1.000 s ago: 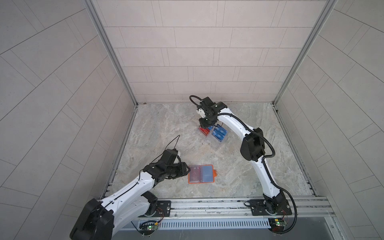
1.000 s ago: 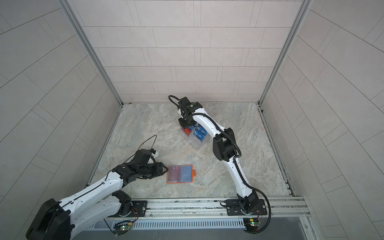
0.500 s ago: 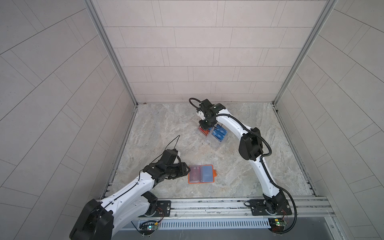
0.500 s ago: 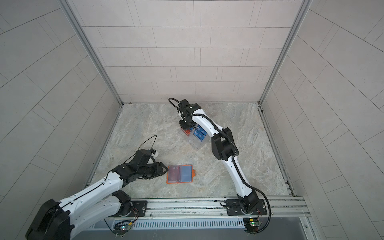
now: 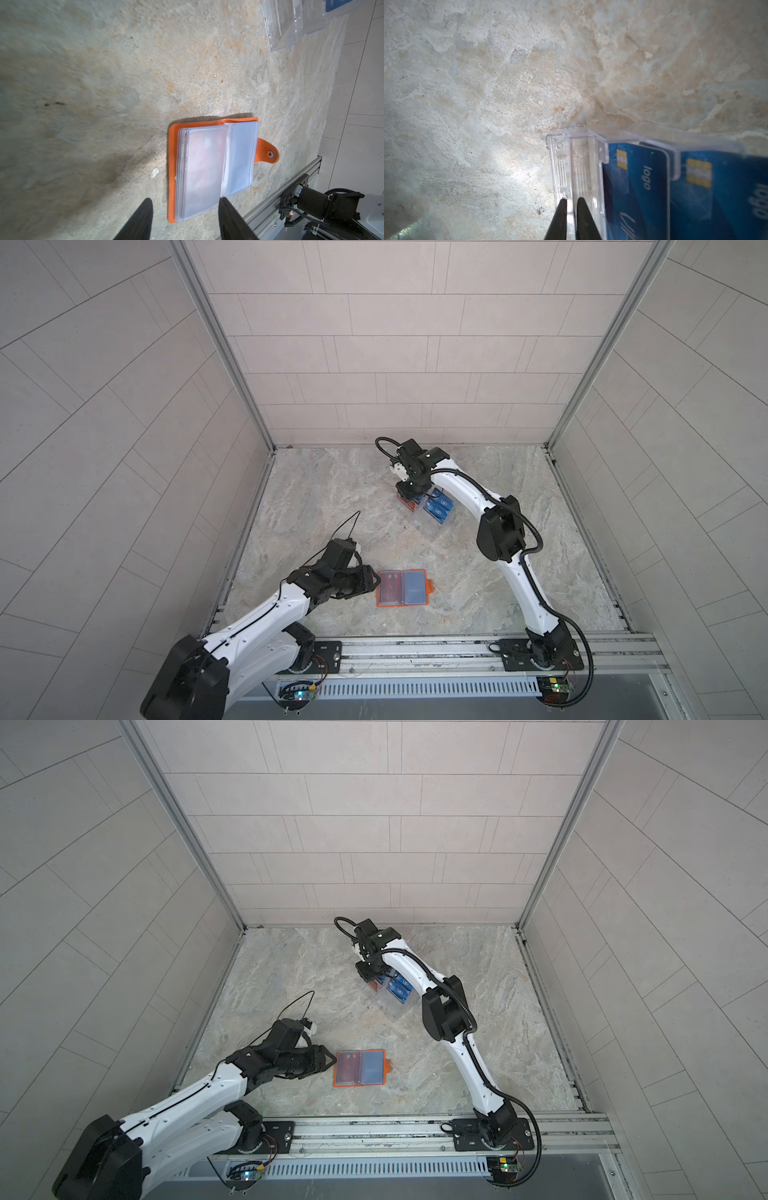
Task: Put the credit cards into the card holder
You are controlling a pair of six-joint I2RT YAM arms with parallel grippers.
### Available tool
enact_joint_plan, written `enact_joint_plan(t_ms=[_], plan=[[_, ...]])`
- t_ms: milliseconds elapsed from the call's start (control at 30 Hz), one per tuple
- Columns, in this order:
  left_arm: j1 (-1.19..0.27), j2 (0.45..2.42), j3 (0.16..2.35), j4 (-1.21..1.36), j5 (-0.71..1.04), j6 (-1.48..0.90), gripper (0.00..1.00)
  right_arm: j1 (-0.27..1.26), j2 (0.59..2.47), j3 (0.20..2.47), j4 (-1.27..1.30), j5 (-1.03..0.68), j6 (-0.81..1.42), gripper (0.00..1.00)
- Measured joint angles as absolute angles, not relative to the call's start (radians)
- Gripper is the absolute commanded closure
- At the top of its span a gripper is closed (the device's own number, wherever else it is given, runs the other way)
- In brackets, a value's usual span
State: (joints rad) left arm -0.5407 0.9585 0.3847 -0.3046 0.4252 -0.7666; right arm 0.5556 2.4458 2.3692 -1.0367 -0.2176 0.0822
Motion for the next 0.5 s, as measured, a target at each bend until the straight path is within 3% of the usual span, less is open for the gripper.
enact_joint_plan(t_ms=[500], plan=[[-0.541,0.957,0.385,-0.31,0.417,-0.77,0.45,0.555,2.446,2.37,-1.037,-0.201,0.03,1.0]])
